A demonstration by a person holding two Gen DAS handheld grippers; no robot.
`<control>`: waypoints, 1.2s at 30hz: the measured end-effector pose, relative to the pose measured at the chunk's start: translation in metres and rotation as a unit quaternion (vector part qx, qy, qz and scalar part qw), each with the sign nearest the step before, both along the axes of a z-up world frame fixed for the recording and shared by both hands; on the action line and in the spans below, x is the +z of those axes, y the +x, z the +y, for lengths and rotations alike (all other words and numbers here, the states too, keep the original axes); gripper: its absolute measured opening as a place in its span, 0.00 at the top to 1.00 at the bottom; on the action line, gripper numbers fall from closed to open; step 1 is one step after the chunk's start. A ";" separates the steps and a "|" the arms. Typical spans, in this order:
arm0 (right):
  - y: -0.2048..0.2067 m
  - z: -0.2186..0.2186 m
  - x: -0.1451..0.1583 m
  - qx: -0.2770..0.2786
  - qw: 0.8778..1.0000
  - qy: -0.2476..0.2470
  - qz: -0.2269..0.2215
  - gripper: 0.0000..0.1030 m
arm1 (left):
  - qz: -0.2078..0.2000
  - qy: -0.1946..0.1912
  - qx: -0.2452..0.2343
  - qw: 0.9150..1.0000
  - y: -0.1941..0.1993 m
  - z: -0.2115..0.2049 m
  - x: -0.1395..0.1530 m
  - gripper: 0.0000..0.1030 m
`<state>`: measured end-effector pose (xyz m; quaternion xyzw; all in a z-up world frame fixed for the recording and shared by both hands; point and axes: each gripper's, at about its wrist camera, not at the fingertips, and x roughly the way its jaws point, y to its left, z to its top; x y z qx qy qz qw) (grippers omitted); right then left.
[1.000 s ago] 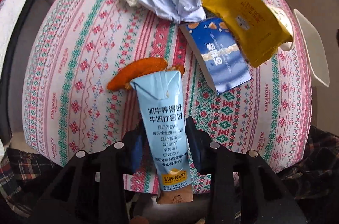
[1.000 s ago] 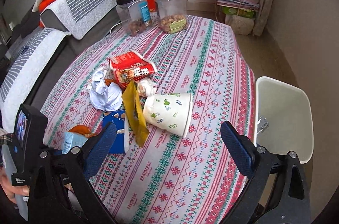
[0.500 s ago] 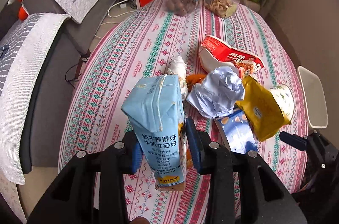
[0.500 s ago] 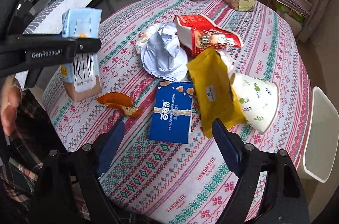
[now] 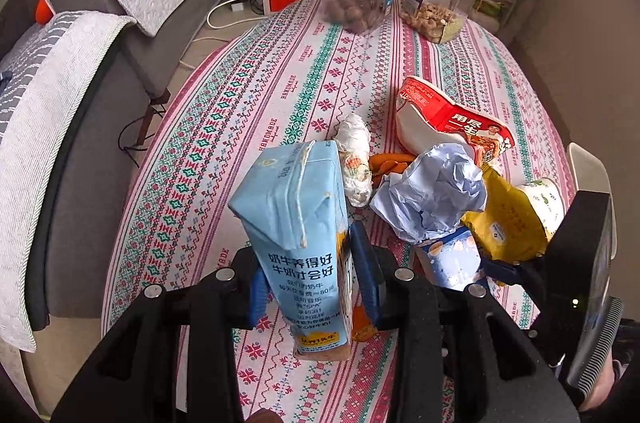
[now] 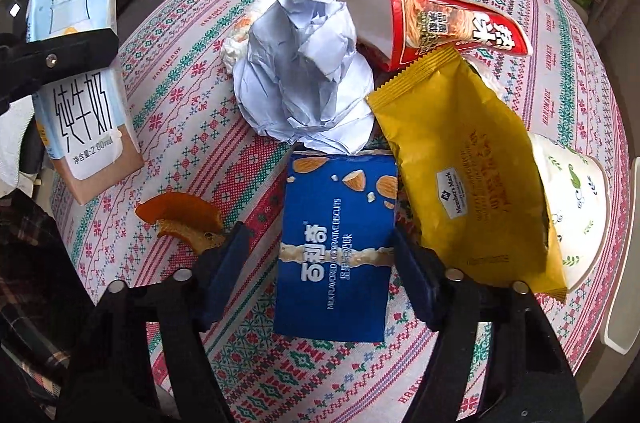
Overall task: Collect trash
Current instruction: 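Grasp the blue biscuit box with the right gripper and lift it, then carry the milk carton and biscuit box to the bin and release both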
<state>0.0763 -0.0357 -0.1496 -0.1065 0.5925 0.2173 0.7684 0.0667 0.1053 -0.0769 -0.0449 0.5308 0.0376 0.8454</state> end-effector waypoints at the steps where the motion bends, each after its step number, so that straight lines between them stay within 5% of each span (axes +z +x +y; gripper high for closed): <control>1: 0.001 -0.001 0.002 -0.001 1.000 0.007 -0.003 0.50 | 0.000 0.000 -0.001 1.000 0.000 0.000 -0.001 0.64; 17: -0.014 -0.033 0.079 -0.012 0.991 0.085 -0.102 0.51 | -0.037 -0.009 -0.003 0.999 -0.009 -0.003 0.007 0.64; 36: 0.002 -0.085 0.131 -0.084 0.958 0.073 -0.264 0.50 | -0.097 -0.045 -0.018 0.994 -0.001 -0.040 0.024 0.64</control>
